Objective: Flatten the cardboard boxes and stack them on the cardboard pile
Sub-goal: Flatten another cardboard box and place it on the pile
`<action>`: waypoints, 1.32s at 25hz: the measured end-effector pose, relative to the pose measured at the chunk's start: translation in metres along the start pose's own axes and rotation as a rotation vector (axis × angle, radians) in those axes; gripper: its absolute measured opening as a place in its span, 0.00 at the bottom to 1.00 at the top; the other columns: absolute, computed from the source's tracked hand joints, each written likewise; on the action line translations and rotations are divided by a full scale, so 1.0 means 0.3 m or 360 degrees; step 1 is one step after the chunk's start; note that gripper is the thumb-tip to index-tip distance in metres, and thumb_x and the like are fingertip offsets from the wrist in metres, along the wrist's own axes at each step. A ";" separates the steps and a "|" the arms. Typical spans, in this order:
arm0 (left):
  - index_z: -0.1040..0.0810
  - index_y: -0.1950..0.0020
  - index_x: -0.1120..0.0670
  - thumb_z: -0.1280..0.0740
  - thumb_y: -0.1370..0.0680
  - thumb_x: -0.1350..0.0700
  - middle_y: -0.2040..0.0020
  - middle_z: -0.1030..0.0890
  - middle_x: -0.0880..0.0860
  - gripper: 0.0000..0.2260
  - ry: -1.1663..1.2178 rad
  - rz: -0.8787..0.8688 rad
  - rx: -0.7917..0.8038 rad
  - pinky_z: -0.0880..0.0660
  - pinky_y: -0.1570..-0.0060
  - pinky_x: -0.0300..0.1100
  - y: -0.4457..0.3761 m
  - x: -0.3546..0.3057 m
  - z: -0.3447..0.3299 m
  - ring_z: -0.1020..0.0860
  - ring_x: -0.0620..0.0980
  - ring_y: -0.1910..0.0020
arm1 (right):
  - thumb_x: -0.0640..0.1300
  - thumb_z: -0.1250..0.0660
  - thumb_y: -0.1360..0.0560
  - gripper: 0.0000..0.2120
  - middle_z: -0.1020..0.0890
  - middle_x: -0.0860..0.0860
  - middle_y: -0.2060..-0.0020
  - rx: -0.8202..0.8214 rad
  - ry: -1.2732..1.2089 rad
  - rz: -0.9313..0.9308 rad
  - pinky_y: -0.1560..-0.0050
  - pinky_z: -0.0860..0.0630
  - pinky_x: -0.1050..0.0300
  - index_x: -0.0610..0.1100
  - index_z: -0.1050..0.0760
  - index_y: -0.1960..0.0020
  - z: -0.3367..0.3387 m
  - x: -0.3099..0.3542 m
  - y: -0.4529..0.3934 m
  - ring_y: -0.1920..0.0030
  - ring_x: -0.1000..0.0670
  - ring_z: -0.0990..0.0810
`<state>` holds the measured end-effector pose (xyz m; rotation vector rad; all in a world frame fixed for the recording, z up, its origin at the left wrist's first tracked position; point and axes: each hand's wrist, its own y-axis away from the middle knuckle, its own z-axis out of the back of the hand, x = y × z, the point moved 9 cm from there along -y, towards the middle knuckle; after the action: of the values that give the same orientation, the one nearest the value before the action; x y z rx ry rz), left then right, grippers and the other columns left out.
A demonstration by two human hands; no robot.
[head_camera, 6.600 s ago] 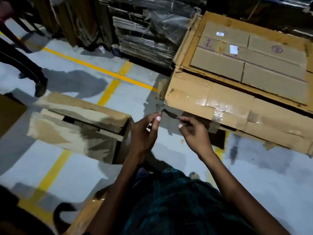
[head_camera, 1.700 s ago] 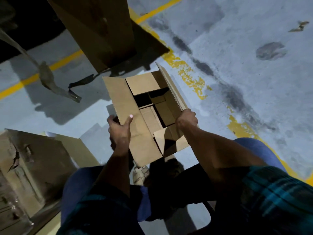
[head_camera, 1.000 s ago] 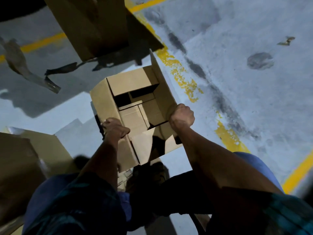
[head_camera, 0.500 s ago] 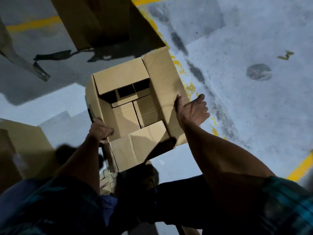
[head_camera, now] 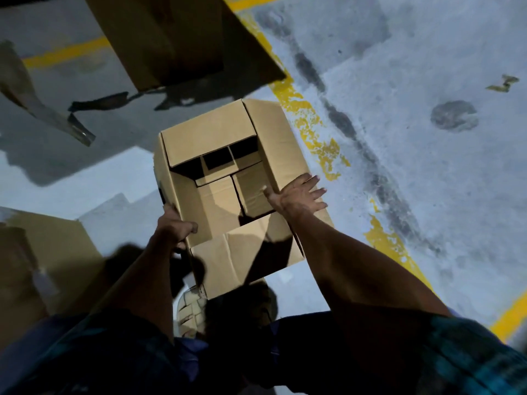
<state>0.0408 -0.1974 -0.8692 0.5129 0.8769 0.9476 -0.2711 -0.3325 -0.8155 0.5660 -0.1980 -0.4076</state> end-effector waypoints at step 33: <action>0.55 0.19 0.52 0.35 0.24 0.53 0.19 0.53 0.59 0.39 -0.1191 -0.1664 -0.1516 0.56 0.25 0.59 0.962 -0.779 0.536 0.55 0.59 0.20 | 0.41 0.36 0.26 0.06 0.22 0.39 0.63 -0.0930 -0.0296 0.1034 0.67 0.33 0.51 0.41 0.33 0.57 0.712 0.006 0.581 0.61 0.34 0.22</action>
<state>-0.0329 -0.2541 -0.4753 -0.4161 -0.1047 0.0751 -0.2761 -0.3019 -0.5415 -0.1266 -0.4073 0.1245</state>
